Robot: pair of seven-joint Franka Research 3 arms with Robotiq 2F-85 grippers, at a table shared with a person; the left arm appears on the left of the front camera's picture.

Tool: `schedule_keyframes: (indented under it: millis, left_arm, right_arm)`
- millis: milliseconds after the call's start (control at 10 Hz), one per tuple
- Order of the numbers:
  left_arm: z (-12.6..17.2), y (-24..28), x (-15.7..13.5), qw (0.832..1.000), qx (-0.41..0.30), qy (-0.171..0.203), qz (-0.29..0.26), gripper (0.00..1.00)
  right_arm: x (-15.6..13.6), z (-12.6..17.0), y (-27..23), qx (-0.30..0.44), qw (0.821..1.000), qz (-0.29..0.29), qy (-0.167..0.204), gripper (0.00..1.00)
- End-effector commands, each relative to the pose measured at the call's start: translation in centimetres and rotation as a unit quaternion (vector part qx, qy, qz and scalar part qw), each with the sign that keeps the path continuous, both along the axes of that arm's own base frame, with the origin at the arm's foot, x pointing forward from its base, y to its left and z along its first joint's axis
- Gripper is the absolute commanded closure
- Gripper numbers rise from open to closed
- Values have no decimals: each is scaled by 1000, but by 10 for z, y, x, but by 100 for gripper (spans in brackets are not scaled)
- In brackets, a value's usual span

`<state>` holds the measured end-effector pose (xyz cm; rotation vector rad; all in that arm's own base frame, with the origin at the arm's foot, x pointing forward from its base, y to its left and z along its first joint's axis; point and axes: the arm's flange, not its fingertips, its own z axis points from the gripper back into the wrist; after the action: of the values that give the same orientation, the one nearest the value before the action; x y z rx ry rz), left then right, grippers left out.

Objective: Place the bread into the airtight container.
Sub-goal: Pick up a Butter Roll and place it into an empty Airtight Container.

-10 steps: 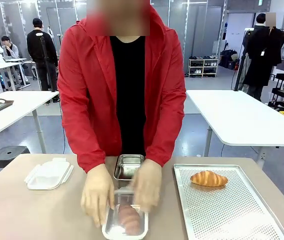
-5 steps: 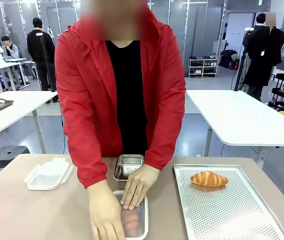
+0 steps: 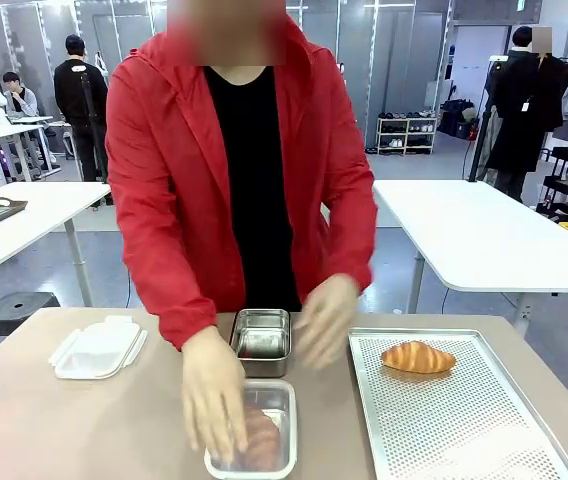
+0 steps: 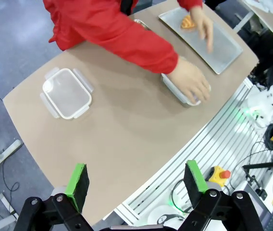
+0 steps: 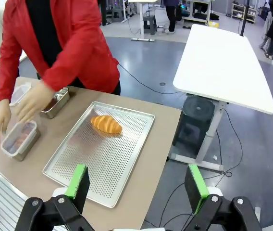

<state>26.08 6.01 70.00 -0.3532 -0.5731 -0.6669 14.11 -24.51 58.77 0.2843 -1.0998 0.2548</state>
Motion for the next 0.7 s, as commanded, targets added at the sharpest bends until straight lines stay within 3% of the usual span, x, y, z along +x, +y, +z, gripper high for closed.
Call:
schedule_keyframes:
  millis: [0,200,300,400,600]
  left_arm:
    - [1,-1,1,1000,-2,-2,-8,0]
    - [1,-1,1,1000,-2,-2,-8,0]
    - [1,-1,1,1000,-2,-2,-8,0]
    - [1,-1,1,1000,-2,-2,-8,0]
    - [1,-1,1,1000,-2,-2,-8,0]
  right_arm:
    - [0,0,0,0,1000,0,0,0]
    - [17,17,21,-70,996,26,-38,0]
    - [28,24,33,-98,992,68,-51,0]
    - [45,31,45,-127,986,97,-49,0]
    - [88,34,84,-196,960,190,-53,0]
